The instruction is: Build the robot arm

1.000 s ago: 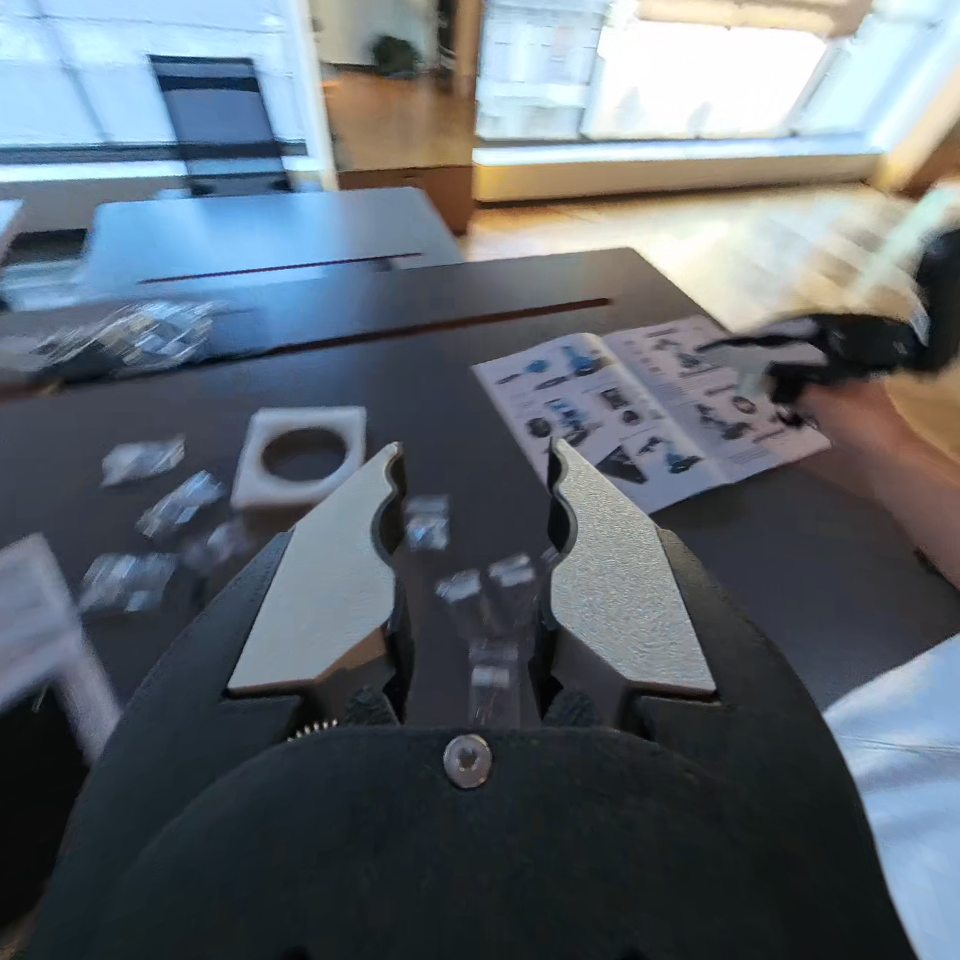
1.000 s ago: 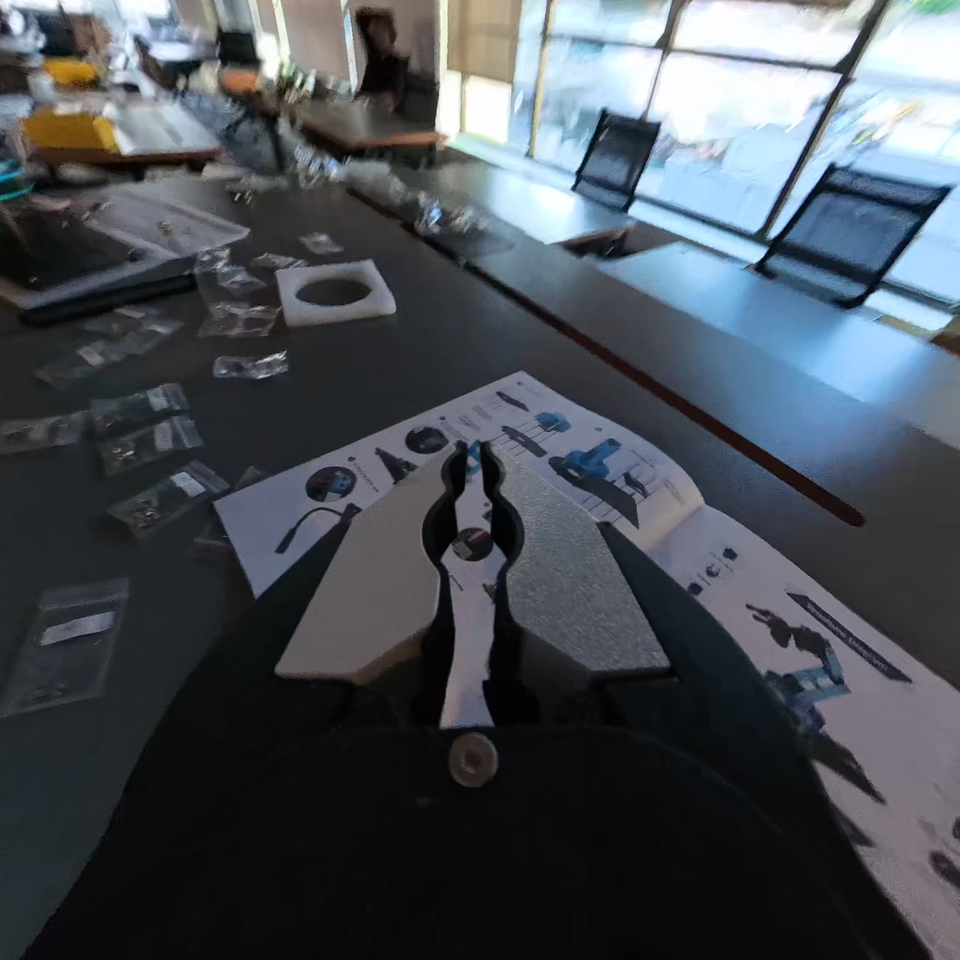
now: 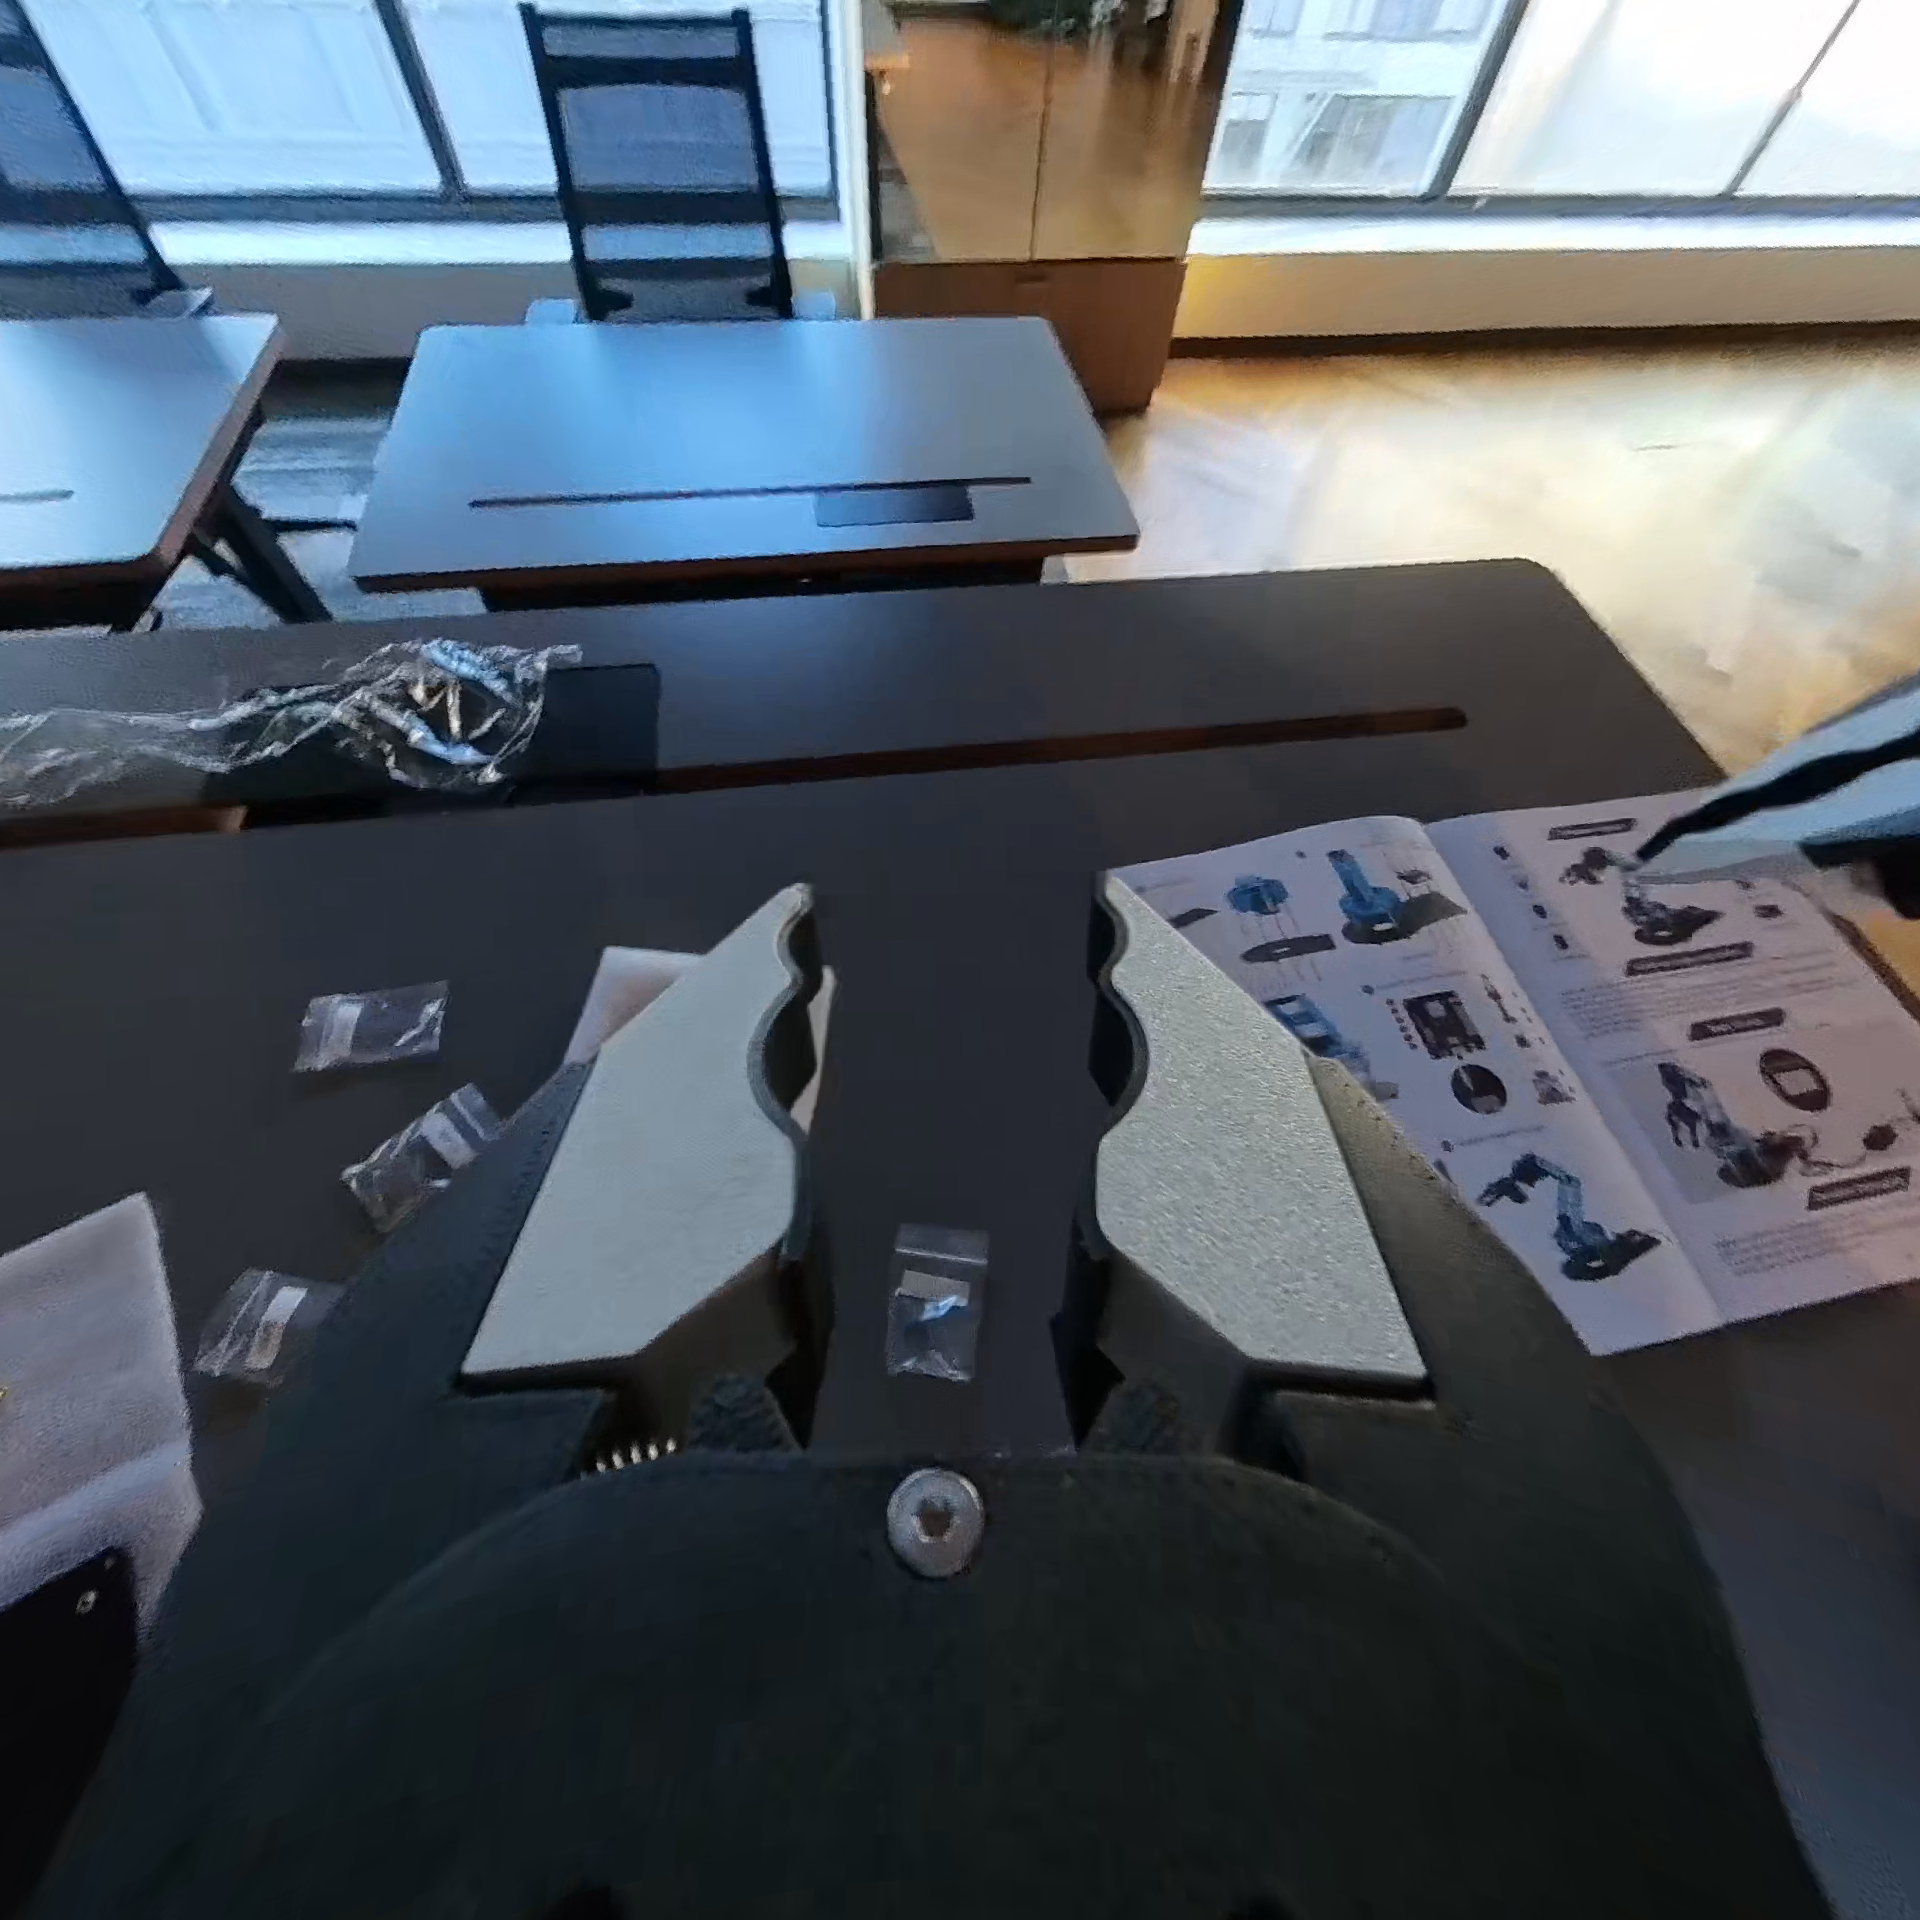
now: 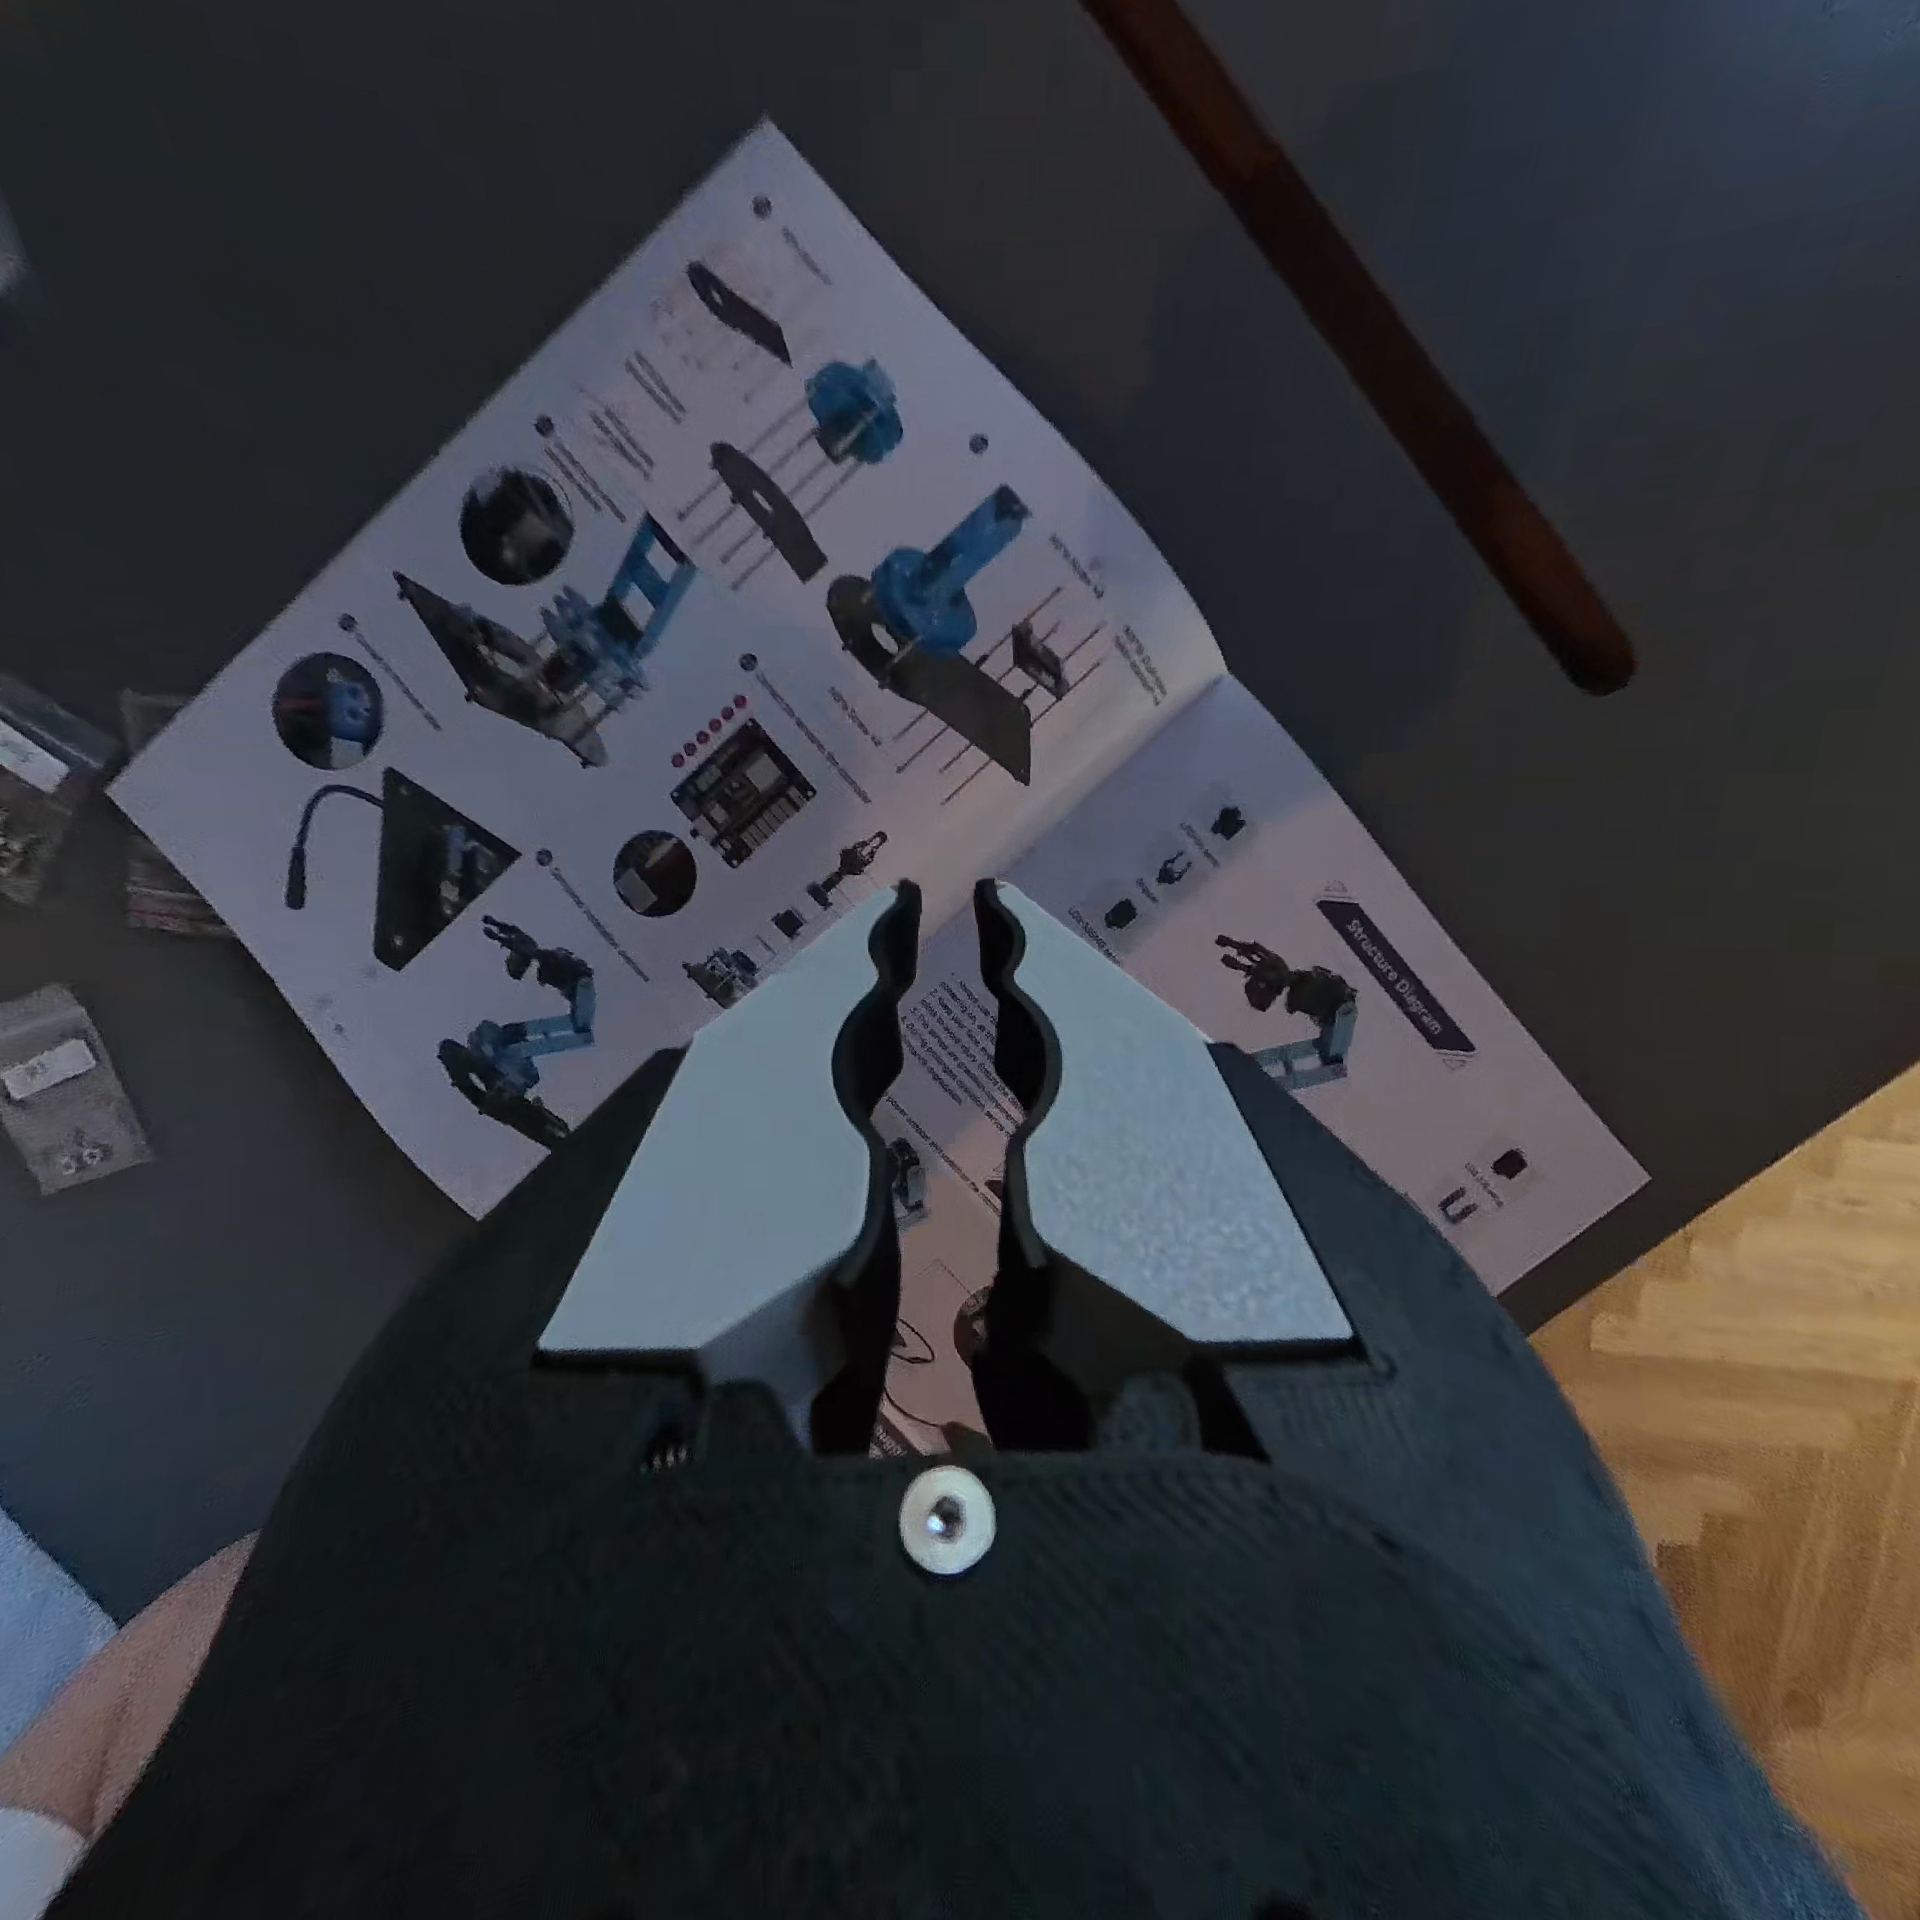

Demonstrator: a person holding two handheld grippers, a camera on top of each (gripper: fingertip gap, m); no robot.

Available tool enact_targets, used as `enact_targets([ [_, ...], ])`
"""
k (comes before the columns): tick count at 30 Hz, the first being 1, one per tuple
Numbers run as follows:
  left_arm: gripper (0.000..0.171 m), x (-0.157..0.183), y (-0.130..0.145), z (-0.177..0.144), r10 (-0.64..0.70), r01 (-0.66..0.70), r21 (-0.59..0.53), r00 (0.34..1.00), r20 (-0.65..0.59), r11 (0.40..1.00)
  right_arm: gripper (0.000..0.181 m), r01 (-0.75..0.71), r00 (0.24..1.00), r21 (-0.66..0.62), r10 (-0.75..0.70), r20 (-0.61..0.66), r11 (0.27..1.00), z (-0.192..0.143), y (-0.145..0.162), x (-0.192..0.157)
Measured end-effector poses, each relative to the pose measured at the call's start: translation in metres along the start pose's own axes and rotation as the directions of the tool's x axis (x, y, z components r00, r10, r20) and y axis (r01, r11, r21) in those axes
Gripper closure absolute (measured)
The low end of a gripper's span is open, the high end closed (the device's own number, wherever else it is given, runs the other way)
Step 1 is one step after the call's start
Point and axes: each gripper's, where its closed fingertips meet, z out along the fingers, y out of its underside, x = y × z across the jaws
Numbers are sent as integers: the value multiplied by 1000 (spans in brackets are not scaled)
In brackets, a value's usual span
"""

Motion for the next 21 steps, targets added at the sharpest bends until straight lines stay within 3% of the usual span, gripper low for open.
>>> enact_targets([
  [7, 119, -24, 39, 34, -41, 58, -228, 996, 79, 972, 172, 69, 998, -88, -67, 22, 994, 17, -2, -17],
  [21, 119, -16, 40, 39, -29, 41, -234, 998, 52, 971, 172, 125, 992, -40, -125, 3, 991, 16, -21, -26],
])
